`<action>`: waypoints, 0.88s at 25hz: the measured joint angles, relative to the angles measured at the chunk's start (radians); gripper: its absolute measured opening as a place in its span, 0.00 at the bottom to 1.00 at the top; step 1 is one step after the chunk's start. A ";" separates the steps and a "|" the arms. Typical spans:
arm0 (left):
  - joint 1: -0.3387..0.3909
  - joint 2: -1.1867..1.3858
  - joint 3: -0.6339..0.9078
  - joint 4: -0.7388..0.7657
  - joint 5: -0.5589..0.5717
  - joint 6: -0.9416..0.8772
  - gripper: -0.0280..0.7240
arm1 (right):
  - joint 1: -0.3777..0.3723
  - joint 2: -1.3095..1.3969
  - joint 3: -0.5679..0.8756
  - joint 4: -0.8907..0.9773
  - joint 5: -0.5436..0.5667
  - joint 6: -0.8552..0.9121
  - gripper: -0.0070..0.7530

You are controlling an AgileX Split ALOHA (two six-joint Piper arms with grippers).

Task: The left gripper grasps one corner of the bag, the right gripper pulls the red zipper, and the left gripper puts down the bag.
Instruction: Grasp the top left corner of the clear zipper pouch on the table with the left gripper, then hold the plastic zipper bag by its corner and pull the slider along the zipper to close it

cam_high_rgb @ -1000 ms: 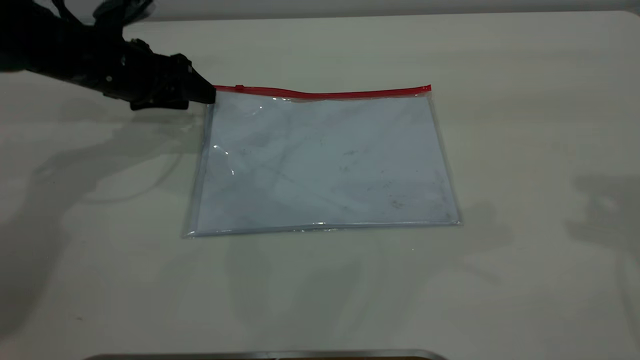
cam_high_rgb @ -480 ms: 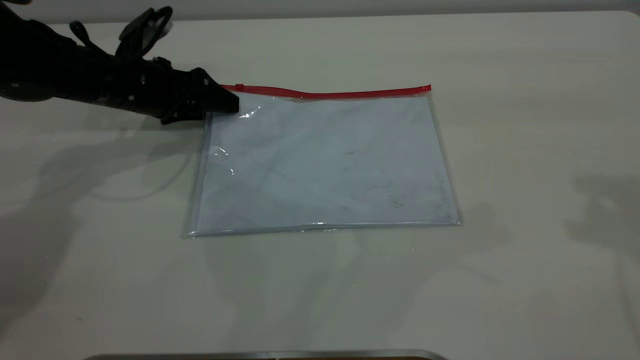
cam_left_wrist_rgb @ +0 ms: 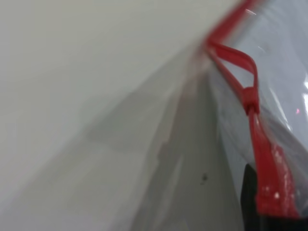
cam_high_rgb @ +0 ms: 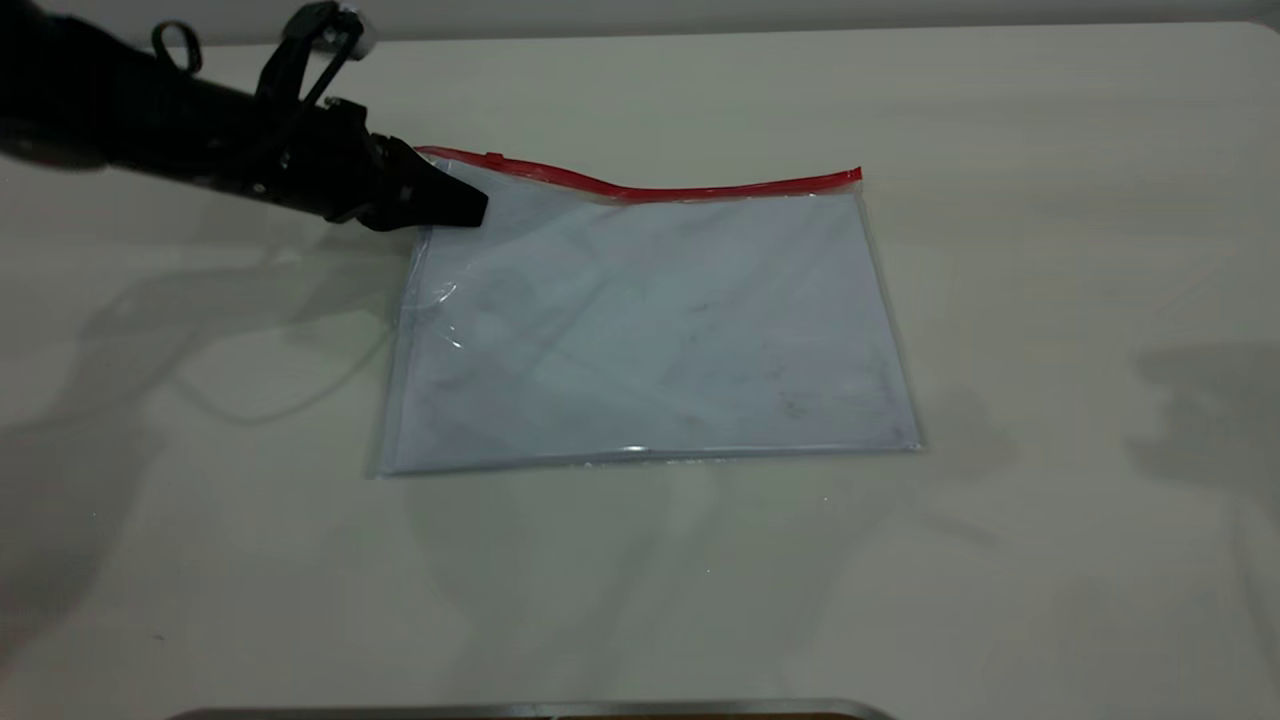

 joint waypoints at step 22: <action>-0.166 0.005 -0.469 0.622 0.308 0.093 0.11 | 0.372 0.728 -0.564 0.412 0.032 -0.605 0.69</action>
